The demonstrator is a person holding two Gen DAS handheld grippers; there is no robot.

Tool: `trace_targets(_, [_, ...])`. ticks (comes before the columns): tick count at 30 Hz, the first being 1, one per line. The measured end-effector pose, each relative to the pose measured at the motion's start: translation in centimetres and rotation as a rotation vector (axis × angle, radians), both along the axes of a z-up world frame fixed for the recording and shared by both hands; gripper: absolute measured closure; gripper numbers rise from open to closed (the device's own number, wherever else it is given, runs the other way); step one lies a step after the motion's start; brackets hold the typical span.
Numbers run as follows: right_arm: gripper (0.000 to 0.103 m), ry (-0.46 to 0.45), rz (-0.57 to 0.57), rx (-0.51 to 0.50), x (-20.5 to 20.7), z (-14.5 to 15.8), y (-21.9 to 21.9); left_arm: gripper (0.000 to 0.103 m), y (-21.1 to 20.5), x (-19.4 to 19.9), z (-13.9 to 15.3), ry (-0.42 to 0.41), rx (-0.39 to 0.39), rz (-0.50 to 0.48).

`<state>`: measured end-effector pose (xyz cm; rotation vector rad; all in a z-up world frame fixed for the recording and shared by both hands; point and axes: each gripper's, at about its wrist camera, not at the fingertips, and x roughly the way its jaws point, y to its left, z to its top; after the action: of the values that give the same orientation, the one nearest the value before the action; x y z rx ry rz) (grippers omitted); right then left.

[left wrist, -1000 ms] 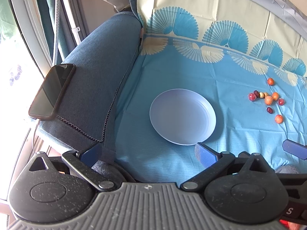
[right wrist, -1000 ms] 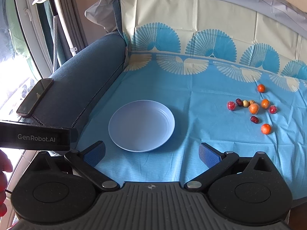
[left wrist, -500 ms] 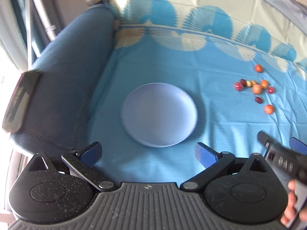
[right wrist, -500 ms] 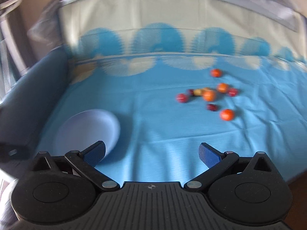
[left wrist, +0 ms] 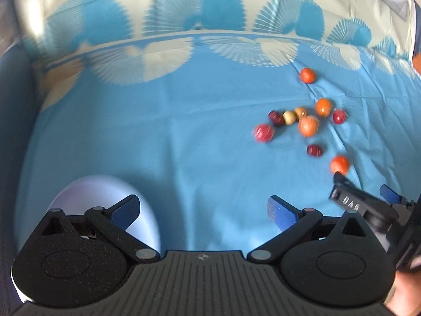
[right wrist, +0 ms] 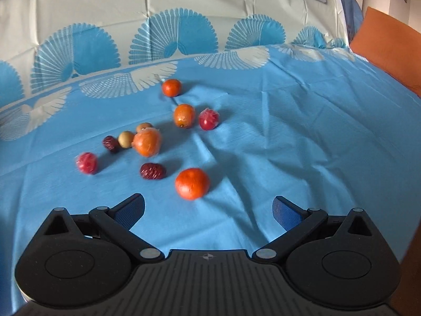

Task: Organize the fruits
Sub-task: 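Grasp a wrapped red fruit with the left tool while the right tool grasps a mandarin, then carry both fruits over the white plate and open both tools to drop them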

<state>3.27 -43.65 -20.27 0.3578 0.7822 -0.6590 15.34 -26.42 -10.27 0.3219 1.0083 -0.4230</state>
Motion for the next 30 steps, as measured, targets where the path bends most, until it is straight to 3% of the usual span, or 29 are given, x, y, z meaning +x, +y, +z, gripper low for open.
trace_targets(6, [0.001, 0.059, -0.001, -0.032, 3.4, -4.4, -1.9, 0.000, -8.7, 6.3, -6.7, 0.034, 0.039, -0.106])
trace_targets(7, [0.001, 0.021, -0.003, -0.037, 3.0, -4.7, -2.0, 0.000, -9.5, 7.1, -7.7, 0.043, 0.040, -0.109])
trace_targets(12, [0.001, 0.015, 0.001, -0.067, 3.3, -4.7, -1.7, 0.001, -11.3, 9.7, -11.2, 0.071, 0.053, -0.082])
trace_targets(13, [0.001, 0.016, 0.000, -0.074, 3.3, -4.6, -1.7, 0.008, -11.2, 9.7, -11.2, 0.069, 0.034, -0.087])
trace_targets(15, [0.002, 0.019, -0.003, -0.083, 3.3, -4.4, -1.5, 0.033, -11.1, 9.0, -10.6, 0.051, 0.000, -0.126])
trace_targets(16, [0.004, 0.010, 0.004, -0.078, 3.1, -4.3, -1.5, 0.061, -11.1, 8.5, -10.1, 0.036, -0.002, -0.153])
trace_targets(17, [0.018, -0.003, 0.008, -0.078, 2.9, -4.0, -1.4, 0.070, -11.3, 8.1, -9.8, 0.034, -0.001, -0.180])
trace_targets(18, [0.043, -0.009, 0.002, -0.097, 2.6, -3.7, -1.1, 0.070, -11.4, 7.9, -9.6, 0.042, 0.000, -0.186])
trace_targets(19, [0.059, -0.016, 0.007, -0.113, 2.3, -3.5, -0.8, 0.070, -11.3, 7.7, -9.4, 0.050, -0.014, -0.184])
trace_targets(20, [0.065, -0.020, 0.013, -0.120, 2.2, -3.3, -0.7, 0.070, -11.1, 7.4, -9.0, 0.053, -0.027, -0.183])
trace_targets(23, [0.066, -0.058, -0.021, -0.127, 1.8, -2.7, -1.3, 0.070, -10.4, 6.2, -7.2, 0.023, -0.034, -0.186])
trace_targets(26, [0.066, -0.101, -0.092, -0.200, 1.0, -1.3, -1.9, 0.070, -8.4, 4.2, -3.9, -0.002, -0.033, -0.170])
trace_targets(30, [0.066, -0.124, -0.127, -0.155, -1.4, 1.8, -2.1, 0.070, -4.0, 0.8, 0.7, -0.012, 0.008, -0.099])
